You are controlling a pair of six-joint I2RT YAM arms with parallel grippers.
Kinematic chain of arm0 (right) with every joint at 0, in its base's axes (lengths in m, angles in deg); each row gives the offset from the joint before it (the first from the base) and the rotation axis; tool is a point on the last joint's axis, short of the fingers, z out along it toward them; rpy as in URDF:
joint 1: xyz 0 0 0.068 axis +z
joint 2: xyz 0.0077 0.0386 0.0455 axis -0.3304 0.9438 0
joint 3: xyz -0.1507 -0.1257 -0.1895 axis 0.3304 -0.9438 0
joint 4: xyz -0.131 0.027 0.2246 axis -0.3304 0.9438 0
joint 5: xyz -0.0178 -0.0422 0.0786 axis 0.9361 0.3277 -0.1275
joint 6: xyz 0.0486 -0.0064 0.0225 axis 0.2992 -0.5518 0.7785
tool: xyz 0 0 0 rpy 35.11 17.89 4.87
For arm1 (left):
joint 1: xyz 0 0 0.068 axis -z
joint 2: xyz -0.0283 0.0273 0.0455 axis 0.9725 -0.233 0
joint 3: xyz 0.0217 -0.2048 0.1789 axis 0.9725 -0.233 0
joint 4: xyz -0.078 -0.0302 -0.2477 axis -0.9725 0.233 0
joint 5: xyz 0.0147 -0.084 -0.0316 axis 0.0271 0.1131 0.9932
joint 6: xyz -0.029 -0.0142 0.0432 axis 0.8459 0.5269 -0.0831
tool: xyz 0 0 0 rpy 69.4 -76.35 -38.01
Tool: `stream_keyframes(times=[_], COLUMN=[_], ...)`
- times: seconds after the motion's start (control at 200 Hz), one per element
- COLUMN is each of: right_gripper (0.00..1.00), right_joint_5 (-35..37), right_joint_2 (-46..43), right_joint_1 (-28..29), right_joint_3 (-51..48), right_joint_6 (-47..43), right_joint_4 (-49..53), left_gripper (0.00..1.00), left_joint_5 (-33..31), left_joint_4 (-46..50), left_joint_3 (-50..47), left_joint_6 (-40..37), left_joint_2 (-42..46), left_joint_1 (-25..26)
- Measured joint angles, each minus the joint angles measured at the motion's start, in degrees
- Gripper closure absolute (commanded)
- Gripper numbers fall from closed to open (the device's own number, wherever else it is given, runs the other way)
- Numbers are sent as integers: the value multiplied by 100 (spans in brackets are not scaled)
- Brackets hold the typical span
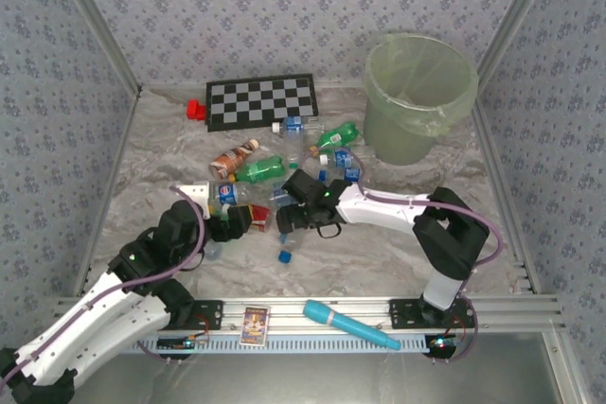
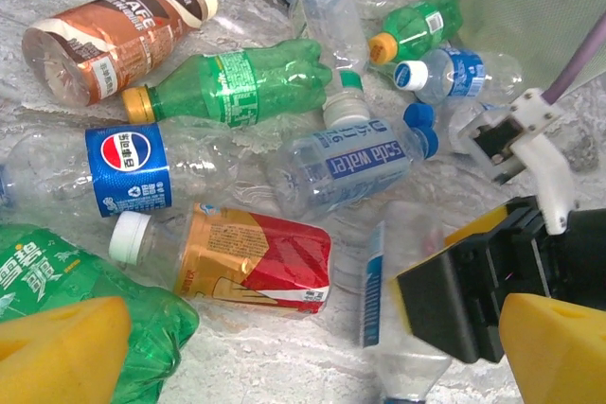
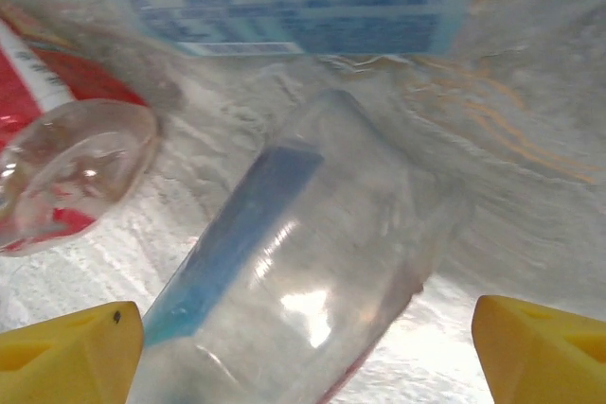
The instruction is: Put the plastic bottles in the bin
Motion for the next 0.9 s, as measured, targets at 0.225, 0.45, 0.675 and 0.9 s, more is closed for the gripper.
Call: stream_keyframes(times=[0.225,0.45,0.675,0.9], right_gripper=[8,13,36,39], right_joint_5=[118,76,31,61], right_joint_2=[103,422,426,116], right_joint_1=[-39,79,105,57], right_joint_3=[-48,-48,-44,-44], right_joint_6=[0,63,140,129], right_joint_4=[81,72,72,109], left_gripper=[0,0,0,0], left_joint_5=[55,66,87,321], left_joint_4=[-59,-59,-59,-116], left_joint_3=[2,2,2,2], left_joint_6=[-2,-15,-17,-22], left_joint_2=[-205,-219,-219,-190], left_joint_1=[0,0,0,0])
